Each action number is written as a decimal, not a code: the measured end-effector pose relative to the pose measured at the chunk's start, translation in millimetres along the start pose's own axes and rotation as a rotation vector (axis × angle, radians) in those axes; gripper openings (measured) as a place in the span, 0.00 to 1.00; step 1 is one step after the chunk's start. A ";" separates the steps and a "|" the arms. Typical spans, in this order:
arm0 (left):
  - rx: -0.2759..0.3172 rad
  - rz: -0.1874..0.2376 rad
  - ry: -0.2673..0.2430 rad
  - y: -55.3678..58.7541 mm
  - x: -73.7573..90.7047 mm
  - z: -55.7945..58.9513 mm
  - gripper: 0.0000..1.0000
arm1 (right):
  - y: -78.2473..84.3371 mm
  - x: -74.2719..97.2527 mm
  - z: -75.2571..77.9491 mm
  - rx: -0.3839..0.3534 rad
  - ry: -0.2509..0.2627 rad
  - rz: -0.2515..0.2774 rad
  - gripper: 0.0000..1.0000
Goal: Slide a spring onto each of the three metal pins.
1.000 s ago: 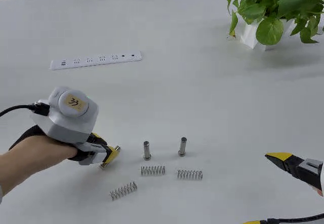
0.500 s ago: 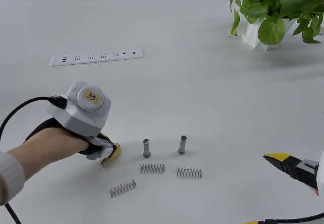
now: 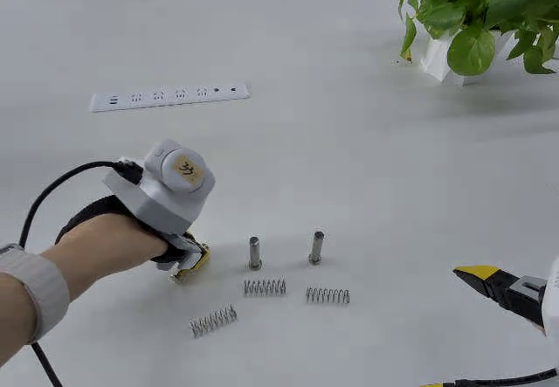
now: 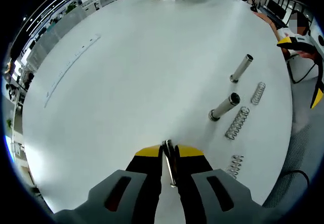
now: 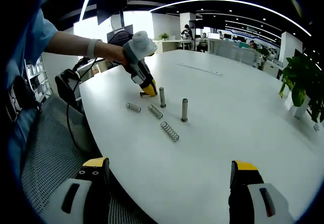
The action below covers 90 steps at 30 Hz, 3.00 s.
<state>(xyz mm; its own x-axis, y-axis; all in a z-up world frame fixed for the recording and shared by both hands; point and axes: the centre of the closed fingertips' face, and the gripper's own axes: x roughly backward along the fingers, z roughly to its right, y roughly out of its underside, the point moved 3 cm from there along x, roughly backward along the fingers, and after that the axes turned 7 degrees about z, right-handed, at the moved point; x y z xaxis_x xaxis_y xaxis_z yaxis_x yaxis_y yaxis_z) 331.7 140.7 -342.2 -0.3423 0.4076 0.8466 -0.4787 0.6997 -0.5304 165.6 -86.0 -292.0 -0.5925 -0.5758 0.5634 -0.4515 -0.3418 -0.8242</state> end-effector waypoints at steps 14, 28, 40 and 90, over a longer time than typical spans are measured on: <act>0.043 -0.010 -0.030 1.0 1.2 -2.5 0.04 | 0.3 0.4 -1.3 0.006 -0.002 0.002 0.99; 0.099 0.052 -0.032 2.5 13.2 -3.0 0.04 | -1.0 -1.3 -4.6 0.016 -0.010 -0.003 0.99; 0.123 0.130 -0.047 -8.3 33.5 -5.8 0.04 | -3.8 -7.0 -9.2 0.029 -0.028 -0.009 0.99; 0.141 0.201 -0.064 6.2 52.3 10.2 0.04 | -3.4 -10.3 -14.6 0.040 -0.048 -0.015 0.99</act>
<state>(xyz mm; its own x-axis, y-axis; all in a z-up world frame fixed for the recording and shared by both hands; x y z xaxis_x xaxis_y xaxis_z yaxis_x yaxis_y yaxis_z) 302.5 160.4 -301.7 -0.4906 0.4888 0.7214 -0.5022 0.5180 -0.6924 163.5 -68.0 -294.1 -0.5528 -0.6051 0.5729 -0.4324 -0.3794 -0.8180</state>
